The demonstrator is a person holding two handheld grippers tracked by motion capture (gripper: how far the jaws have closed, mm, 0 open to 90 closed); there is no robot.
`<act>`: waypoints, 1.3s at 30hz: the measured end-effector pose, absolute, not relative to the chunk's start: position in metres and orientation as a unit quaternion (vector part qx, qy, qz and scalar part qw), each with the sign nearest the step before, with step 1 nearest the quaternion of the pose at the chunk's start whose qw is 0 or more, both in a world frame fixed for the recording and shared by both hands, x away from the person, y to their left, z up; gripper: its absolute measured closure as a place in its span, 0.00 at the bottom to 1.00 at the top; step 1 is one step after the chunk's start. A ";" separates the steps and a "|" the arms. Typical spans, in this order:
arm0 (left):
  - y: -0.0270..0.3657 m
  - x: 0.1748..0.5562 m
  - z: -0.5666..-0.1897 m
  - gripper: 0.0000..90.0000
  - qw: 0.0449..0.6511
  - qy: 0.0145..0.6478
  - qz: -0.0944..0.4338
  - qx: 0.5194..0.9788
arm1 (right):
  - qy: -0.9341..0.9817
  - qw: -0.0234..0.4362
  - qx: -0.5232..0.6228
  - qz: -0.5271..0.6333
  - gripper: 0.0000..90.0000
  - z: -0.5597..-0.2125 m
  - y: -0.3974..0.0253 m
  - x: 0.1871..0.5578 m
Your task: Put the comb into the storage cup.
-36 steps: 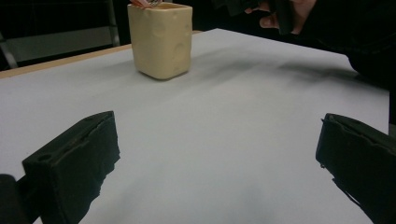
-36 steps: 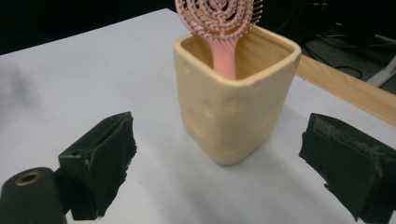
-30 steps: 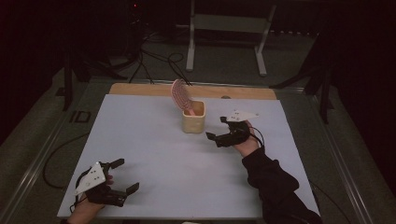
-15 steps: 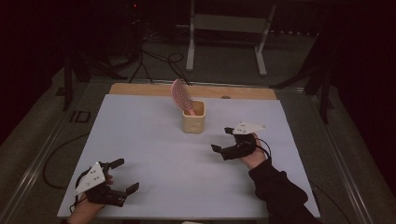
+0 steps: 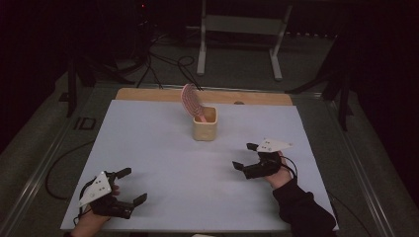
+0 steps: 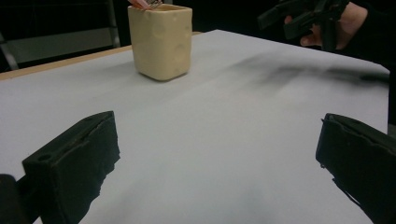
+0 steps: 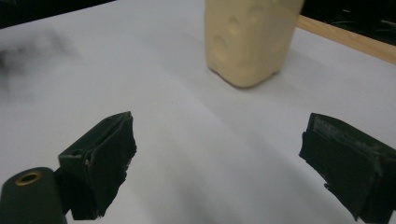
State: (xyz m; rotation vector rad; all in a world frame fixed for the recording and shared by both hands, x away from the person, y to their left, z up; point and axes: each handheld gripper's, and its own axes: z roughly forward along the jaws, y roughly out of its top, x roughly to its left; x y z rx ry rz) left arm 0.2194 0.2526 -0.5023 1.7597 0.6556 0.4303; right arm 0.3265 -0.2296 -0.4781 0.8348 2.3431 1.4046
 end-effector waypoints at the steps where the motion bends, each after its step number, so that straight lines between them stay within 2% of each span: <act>1: 0.253 0.219 -0.502 0.00 0.571 0.279 0.184 0.750 | 0.810 0.142 0.291 0.489 0.10 -0.478 -0.233 0.325; 19: 0.252 0.219 -0.502 0.00 0.570 0.278 0.183 0.751 | 0.792 0.168 0.341 0.478 0.10 -0.490 -0.286 0.296; 37: 0.252 0.219 -0.503 0.00 0.572 0.279 0.182 0.750 | 0.791 0.208 0.370 0.440 0.10 -0.507 -0.303 0.261; 39: 0.252 0.219 -0.503 0.00 0.572 0.280 0.182 0.749 | 0.794 0.199 0.372 0.438 0.10 -0.509 -0.303 0.260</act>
